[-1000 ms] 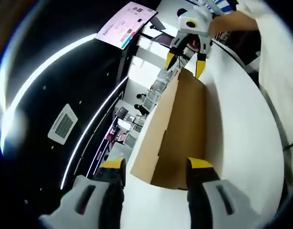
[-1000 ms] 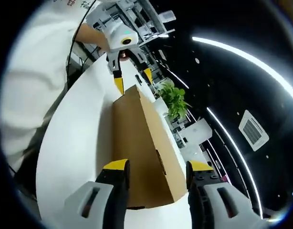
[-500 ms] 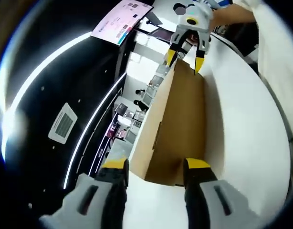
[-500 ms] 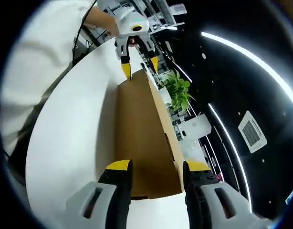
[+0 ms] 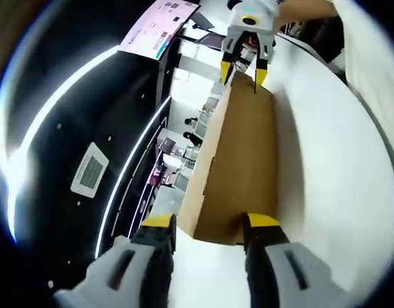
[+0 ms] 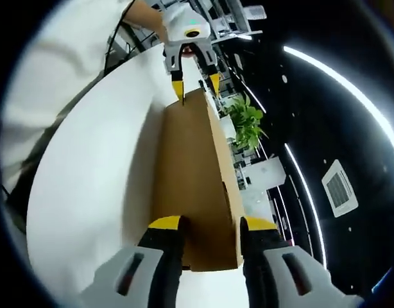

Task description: Operate the shoe box by opening the lid, removing the specified soft item, and placing it in the target area until the item is outside and the box remains undamaged.

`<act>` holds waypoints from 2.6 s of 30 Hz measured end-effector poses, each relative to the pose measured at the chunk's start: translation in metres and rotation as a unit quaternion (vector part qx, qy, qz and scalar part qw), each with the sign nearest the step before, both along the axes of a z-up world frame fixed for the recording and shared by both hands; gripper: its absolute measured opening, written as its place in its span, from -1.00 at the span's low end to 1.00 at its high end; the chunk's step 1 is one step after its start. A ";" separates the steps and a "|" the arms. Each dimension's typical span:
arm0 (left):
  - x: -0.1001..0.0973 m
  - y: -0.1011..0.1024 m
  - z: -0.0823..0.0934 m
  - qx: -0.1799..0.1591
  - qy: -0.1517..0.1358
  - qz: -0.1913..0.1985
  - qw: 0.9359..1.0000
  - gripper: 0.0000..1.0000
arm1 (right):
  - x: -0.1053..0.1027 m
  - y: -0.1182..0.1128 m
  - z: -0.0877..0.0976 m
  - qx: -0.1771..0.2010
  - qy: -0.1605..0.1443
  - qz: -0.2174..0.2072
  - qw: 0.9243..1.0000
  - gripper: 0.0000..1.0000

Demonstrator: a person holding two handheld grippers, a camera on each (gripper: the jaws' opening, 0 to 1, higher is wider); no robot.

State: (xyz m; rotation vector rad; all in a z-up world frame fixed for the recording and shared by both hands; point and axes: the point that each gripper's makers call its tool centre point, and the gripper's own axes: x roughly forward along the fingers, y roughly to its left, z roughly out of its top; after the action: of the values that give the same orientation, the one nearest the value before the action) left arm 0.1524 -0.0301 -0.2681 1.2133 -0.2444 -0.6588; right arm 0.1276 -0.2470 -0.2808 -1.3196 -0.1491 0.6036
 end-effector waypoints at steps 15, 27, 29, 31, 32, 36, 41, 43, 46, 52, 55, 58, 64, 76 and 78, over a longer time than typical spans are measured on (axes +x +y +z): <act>-0.003 -0.002 -0.003 0.021 -0.005 0.009 1.000 -0.40 | -0.006 0.017 0.016 -0.007 -0.010 -0.003 1.000 -0.41; -0.002 0.002 0.008 0.003 0.006 0.026 1.000 -0.39 | -0.008 0.014 0.026 0.002 0.000 -0.006 1.000 -0.41; -0.002 0.002 0.008 0.000 0.007 0.026 1.000 -0.39 | -0.008 0.014 0.025 0.005 -0.001 -0.005 1.000 -0.41; -0.003 0.002 0.008 -0.002 0.005 0.030 1.000 -0.39 | -0.008 0.013 0.025 0.005 -0.003 -0.006 1.000 -0.41; -0.003 0.002 0.008 -0.004 0.005 0.031 0.999 -0.39 | -0.007 0.013 0.024 0.006 -0.003 -0.007 1.000 -0.41; -0.003 0.004 0.009 -0.039 0.031 0.044 0.998 -0.36 | -0.007 0.012 0.024 0.016 0.004 -0.013 1.000 -0.41; -0.004 0.004 0.014 -0.055 0.034 0.051 0.997 -0.34 | -0.006 0.010 0.024 0.023 0.003 -0.015 1.000 -0.40; -0.004 0.004 0.015 -0.056 0.033 0.049 0.997 -0.34 | -0.007 0.010 0.024 0.022 0.000 -0.012 1.000 -0.40; -0.004 0.003 0.014 -0.057 0.033 0.053 0.996 -0.34 | -0.007 0.008 0.024 0.024 -0.003 -0.013 1.000 -0.40; -0.001 0.005 0.014 -0.082 0.047 0.071 0.993 -0.33 | -0.007 0.007 0.027 0.027 -0.007 -0.015 0.999 -0.39; -0.001 0.007 0.019 -0.098 0.046 0.073 0.991 -0.32 | -0.007 0.007 0.030 0.040 -0.006 -0.017 0.999 -0.39; -0.001 0.008 0.022 -0.100 0.039 0.075 0.991 -0.32 | -0.007 0.007 0.034 0.050 -0.014 -0.019 0.998 -0.38; -0.001 0.010 0.023 -0.121 0.053 0.082 0.988 -0.33 | -0.007 0.006 0.037 0.073 -0.013 -0.028 0.997 -0.37; 0.001 0.017 0.034 -0.149 0.042 0.094 0.983 -0.35 | -0.005 0.002 0.053 0.141 -0.044 -0.052 0.988 -0.31; 0.002 0.018 0.035 -0.155 0.040 0.097 0.982 -0.32 | -0.004 0.004 0.054 0.139 -0.044 -0.054 0.988 -0.29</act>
State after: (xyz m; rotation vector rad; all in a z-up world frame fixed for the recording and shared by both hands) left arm 0.1543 -0.0119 -0.2327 0.8957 -0.1523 -0.4782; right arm 0.1237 -0.2433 -0.2267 -1.0759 -0.2252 0.4160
